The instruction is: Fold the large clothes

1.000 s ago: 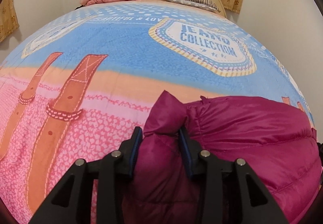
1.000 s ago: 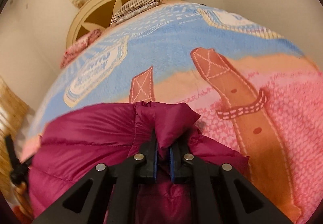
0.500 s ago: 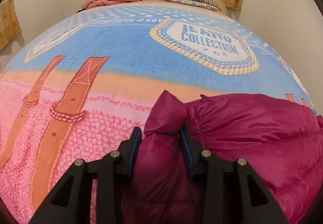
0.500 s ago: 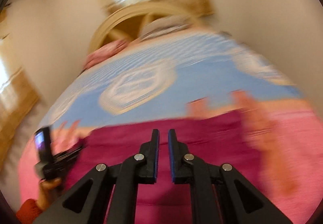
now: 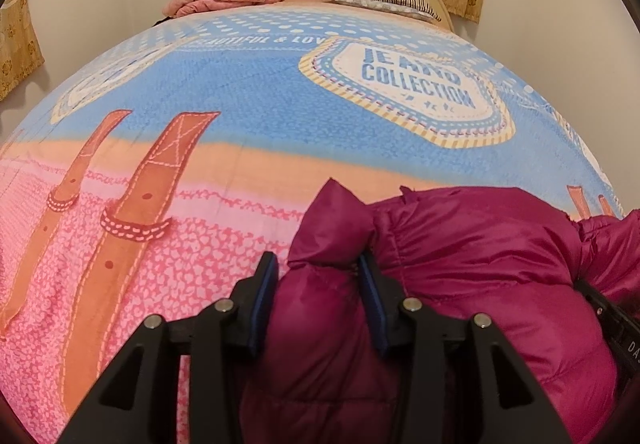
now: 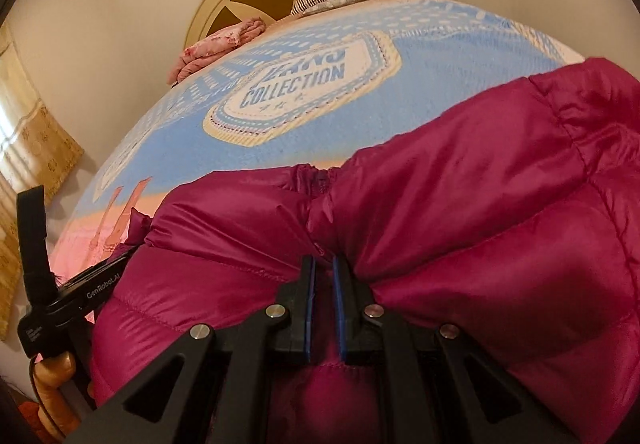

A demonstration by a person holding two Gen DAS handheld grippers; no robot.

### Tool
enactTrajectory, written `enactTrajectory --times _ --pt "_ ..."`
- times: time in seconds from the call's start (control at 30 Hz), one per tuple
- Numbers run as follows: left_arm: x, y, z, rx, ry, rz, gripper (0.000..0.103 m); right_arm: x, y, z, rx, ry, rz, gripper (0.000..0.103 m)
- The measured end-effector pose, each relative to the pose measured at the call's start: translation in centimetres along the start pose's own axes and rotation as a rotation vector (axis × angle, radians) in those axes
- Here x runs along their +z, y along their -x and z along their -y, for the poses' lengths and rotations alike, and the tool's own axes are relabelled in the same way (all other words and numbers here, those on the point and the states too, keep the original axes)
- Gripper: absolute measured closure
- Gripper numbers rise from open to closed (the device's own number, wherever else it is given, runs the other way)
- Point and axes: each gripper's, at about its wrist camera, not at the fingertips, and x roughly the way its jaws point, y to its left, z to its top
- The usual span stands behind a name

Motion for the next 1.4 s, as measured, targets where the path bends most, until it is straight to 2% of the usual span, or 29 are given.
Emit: enactTrajectory --times 0.23,0.37,0.5,0.63,0.7,0.83,1.03,1.17,1.23,1.27,1.33,1.4 --pt "0.0 0.0 -0.1 -0.008 0.002 -0.002 0.057 0.1 -0.4 0.4 0.000 -0.018 -0.003 0.099" --pt "0.5 1.5 -1.5 -0.072 0.041 -0.027 0.057 0.2 -0.5 0.5 0.007 -0.024 -0.003 0.099" --pt "1.4 6.1 -1.6 -0.054 0.036 0.068 0.057 0.2 -0.4 0.6 0.009 -0.026 -0.003 0.099" --pt "1.5 9.0 1.7 -0.124 -0.025 0.100 0.057 0.2 -0.4 0.7 0.013 -0.027 -0.004 0.099" --pt "0.9 8.7 4.4 -0.160 -0.057 0.083 0.057 0.3 -0.4 0.6 0.013 -0.027 -0.003 0.099" --pt "-0.7 5.2 6.9 -0.265 0.008 -0.020 0.057 0.3 -0.4 0.6 0.016 -0.031 -0.003 0.099" --pt "-1.5 2.1 7.1 -0.242 0.004 0.000 0.055 0.3 -0.4 0.6 0.022 -0.039 -0.002 0.099" --pt "-1.6 1.5 7.7 -0.220 -0.012 -0.004 0.054 0.6 -0.1 0.7 0.028 -0.058 -0.022 0.099" --pt "-1.7 1.7 7.3 -0.231 -0.001 -0.006 0.054 1.3 1.0 1.1 0.081 -0.084 -0.029 0.098" --pt "-1.8 1.7 7.1 -0.244 0.011 -0.006 0.054 1.9 2.3 1.5 0.098 -0.091 0.003 0.098" --pt "-1.8 1.7 6.9 -0.253 0.020 -0.006 0.054 3.4 5.2 3.0 0.045 -0.077 0.081 0.095" --pt "-1.8 1.7 7.1 -0.242 0.013 -0.005 0.054 4.4 6.3 5.1 -0.050 -0.086 0.095 0.095"
